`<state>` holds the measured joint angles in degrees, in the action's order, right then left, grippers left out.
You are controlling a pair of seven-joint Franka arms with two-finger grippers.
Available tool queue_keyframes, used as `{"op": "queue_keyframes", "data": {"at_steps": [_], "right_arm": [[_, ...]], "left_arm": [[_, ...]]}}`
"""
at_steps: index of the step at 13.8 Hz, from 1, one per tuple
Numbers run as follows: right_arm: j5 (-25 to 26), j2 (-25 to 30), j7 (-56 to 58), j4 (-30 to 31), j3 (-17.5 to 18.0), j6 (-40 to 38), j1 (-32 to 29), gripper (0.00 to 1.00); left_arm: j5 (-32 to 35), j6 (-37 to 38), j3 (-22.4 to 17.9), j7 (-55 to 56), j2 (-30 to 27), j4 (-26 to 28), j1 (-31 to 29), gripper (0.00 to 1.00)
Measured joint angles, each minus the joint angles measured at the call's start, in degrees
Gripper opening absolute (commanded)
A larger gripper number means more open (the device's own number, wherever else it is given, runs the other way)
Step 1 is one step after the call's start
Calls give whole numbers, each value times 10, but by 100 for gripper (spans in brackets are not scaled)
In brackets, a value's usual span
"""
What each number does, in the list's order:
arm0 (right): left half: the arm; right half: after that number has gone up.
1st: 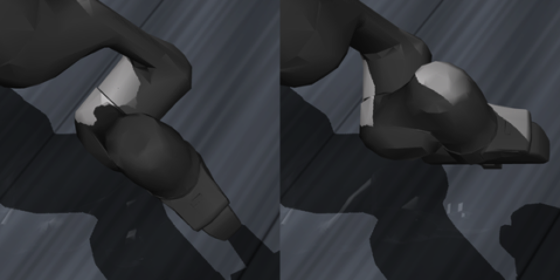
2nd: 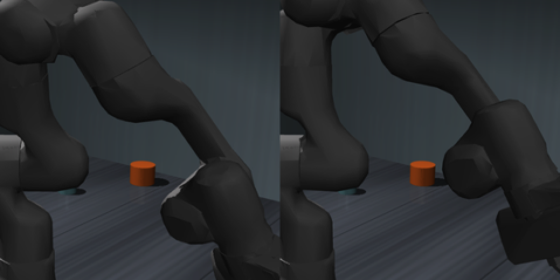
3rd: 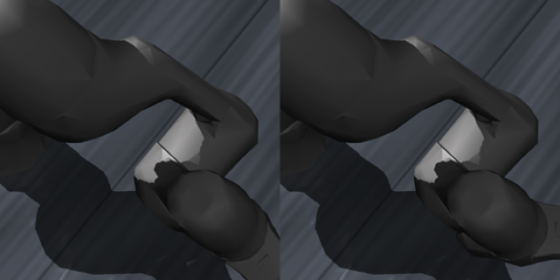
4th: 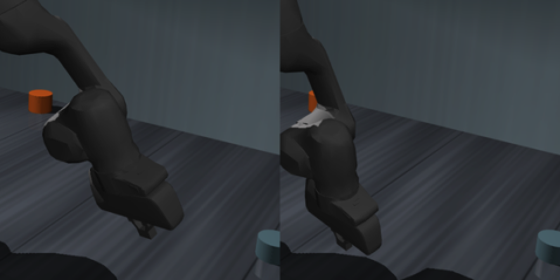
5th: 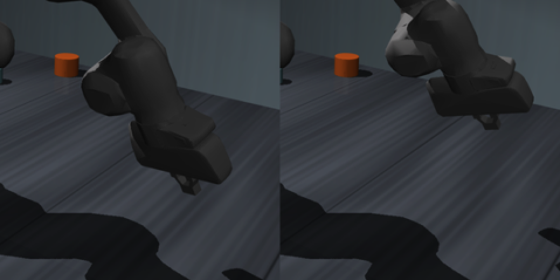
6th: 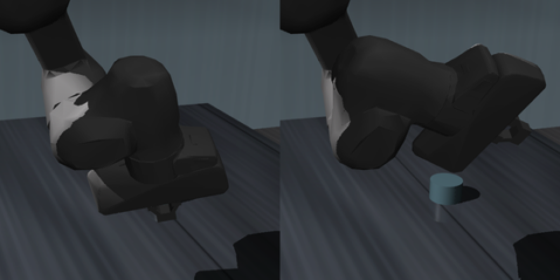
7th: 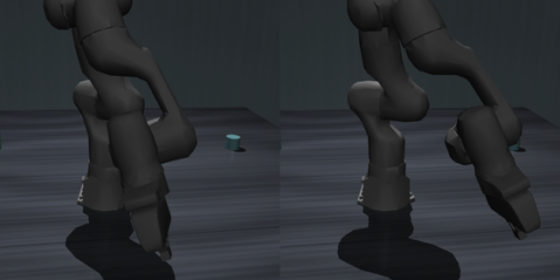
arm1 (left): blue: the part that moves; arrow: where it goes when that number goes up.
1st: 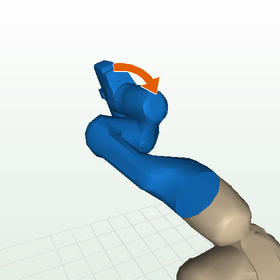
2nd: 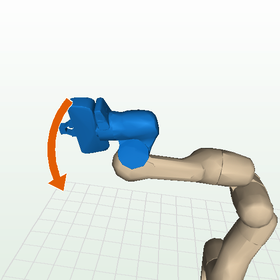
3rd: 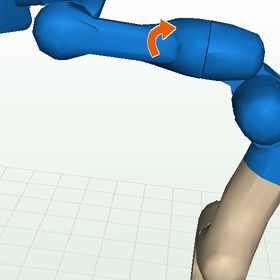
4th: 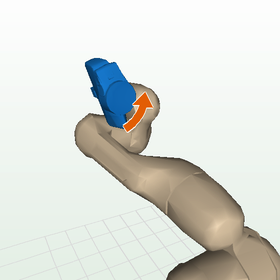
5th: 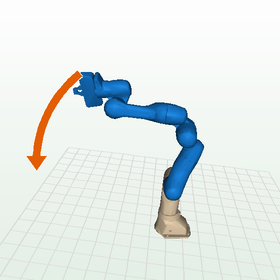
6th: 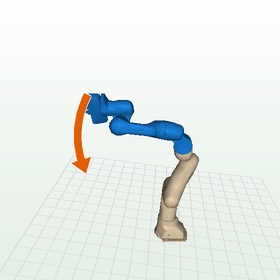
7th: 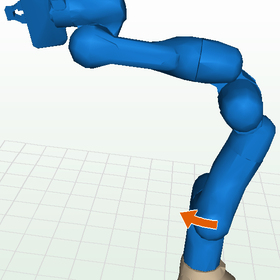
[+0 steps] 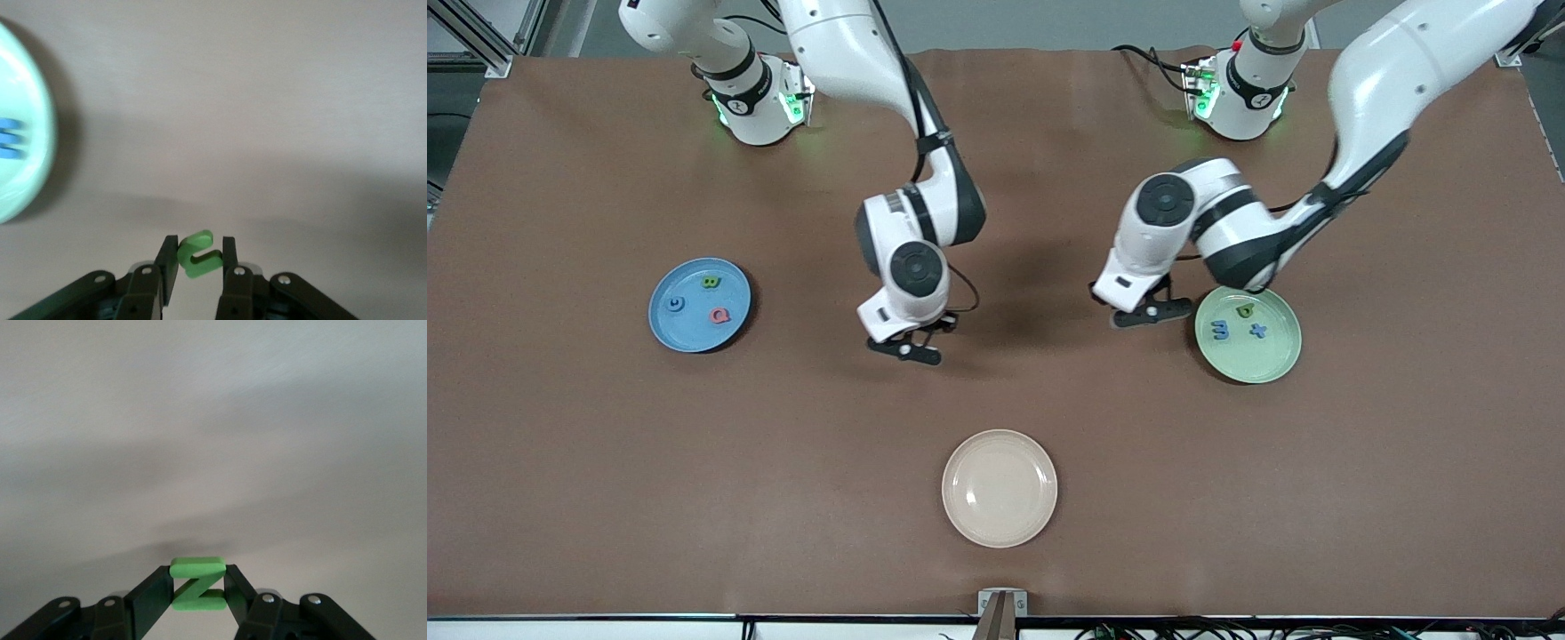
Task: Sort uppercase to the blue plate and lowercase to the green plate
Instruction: 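Place u on the green plate while the right gripper drops Z on blue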
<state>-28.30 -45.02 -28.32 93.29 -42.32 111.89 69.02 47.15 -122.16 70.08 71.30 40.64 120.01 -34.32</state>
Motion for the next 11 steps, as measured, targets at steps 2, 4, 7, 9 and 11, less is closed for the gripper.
{"op": "queue_keyframes", "data": {"at_steps": [2,4,7,9,11], "right_arm": [[0,7,85,4,-49,-54,-3,0],[0,10,164,22,-94,-87,-6,0],[-1,10,304,85,-155,-92,-7,0],[-1,11,374,121,-193,-92,-6,0],[-2,17,422,159,-232,-93,5,0]], "left_arm": [[0,2,40,-53,-1,47,-90,14],[8,1,64,-100,-1,86,-167,14],[54,-2,71,-142,-1,126,-240,14],[85,-11,70,-155,-1,142,-267,14],[114,-39,54,-157,0,151,-275,15]]}}
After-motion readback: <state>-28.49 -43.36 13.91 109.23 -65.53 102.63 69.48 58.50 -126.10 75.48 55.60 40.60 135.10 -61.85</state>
